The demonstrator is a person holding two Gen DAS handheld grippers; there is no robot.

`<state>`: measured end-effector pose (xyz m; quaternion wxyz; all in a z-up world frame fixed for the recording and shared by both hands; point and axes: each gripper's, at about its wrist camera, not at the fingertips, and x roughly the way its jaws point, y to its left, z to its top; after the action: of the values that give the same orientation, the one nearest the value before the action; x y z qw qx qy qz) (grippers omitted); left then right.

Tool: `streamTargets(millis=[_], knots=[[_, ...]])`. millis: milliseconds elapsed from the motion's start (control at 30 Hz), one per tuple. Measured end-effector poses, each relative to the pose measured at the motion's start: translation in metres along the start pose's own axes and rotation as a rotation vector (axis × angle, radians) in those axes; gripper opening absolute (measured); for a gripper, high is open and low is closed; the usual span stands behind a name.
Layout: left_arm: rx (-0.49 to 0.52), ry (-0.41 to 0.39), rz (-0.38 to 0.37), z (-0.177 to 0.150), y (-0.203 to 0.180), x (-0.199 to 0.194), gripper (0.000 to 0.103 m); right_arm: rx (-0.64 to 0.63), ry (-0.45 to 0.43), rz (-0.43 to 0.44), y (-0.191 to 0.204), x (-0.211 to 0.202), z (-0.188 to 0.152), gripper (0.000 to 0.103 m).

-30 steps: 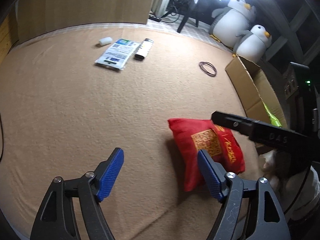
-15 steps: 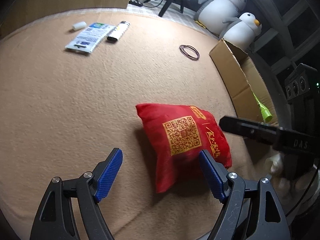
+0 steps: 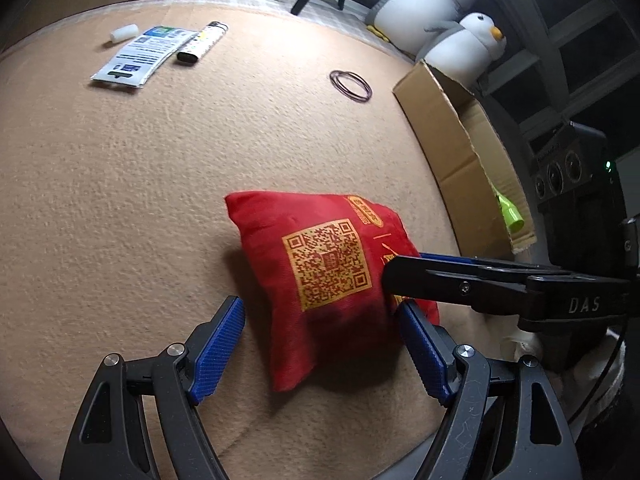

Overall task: Organize objects
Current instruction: 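Close the right tool on the red bag and lift it, then carry the red bag over the box and open the right tool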

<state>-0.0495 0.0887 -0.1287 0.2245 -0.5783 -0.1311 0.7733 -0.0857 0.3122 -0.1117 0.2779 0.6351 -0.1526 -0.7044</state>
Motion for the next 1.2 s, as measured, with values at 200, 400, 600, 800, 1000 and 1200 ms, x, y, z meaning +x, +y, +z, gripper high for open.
streamTargets(millis=[200,400,600,800,1000,1200], knots=[[0.037,0.015,-0.016,-0.001,-0.01,0.005,0.07,-0.011,0.013,0.024,0.004,0.003,-0.001,0.059],[0.06,0.01,0.0,0.0,-0.014,0.005,0.069,-0.023,0.009,0.022,0.005,0.002,-0.002,0.056],[0.08,-0.014,0.014,0.005,-0.025,-0.003,0.068,-0.057,-0.003,0.008,0.013,-0.002,-0.004,0.056],[0.121,-0.059,0.027,0.013,-0.043,-0.018,0.067,-0.059,-0.046,0.02,0.015,-0.02,-0.002,0.056],[0.182,-0.109,0.038,0.025,-0.07,-0.035,0.066,-0.073,-0.112,0.023,0.019,-0.049,0.003,0.056],[0.254,-0.152,0.045,0.04,-0.103,-0.047,0.066,-0.077,-0.182,0.017,0.017,-0.082,0.005,0.056]])
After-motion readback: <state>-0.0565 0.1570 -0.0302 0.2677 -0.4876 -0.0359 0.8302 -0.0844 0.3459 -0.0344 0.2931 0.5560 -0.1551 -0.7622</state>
